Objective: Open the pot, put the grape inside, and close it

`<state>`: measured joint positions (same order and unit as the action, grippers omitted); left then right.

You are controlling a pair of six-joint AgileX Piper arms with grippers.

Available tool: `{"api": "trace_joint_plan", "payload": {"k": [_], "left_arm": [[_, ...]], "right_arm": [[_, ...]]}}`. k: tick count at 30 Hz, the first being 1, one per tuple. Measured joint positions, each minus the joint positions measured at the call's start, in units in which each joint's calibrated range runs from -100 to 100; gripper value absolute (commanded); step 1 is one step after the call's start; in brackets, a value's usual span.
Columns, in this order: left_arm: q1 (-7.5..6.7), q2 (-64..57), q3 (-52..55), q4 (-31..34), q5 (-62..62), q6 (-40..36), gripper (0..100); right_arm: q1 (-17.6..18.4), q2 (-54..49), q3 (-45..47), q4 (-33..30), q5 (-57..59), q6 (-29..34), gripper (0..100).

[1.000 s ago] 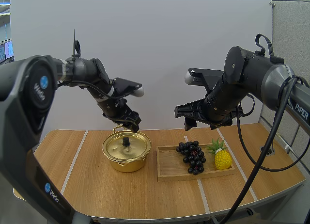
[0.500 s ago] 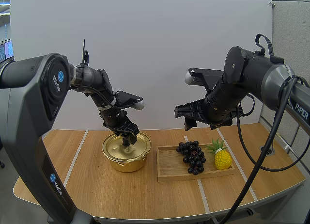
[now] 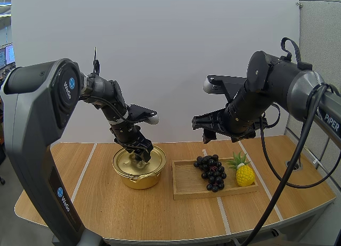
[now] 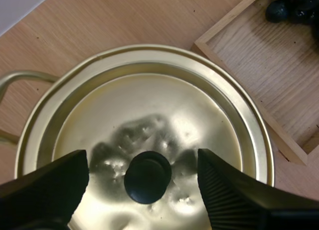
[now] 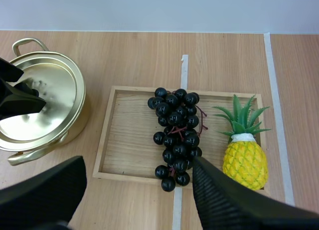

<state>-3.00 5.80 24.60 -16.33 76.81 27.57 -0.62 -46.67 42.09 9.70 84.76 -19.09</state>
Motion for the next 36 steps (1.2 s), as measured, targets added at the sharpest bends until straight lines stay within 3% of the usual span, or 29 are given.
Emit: {"api": "trace_joint_plan", "payload": {"k": [2,7,10,20,33,36], "left_arm": [[0.0,0.0,0.0,0.0,0.72,0.0,100],[0.0,0.0,0.0,0.0,3.62,0.0,26],[0.0,0.0,0.0,0.0,4.35,0.0,0],[0.0,0.0,-0.13,0.03,4.45,-0.18,0],[0.0,-22.81,-6.57,0.03,8.46,-2.37,0],[0.0,-30.3,-16.68,1.17,8.65,-3.31,0]], "right_arm": [[0.0,0.0,0.0,0.0,0.0,0.0,100],[0.0,0.0,0.0,0.0,0.0,0.0,100],[0.0,0.0,0.0,0.0,0.0,0.0,100],[0.0,0.0,0.0,0.0,0.0,0.0,100],[0.0,0.12,0.0,0.0,0.0,0.0,100],[0.0,0.12,0.0,0.0,0.0,0.0,100]]}}
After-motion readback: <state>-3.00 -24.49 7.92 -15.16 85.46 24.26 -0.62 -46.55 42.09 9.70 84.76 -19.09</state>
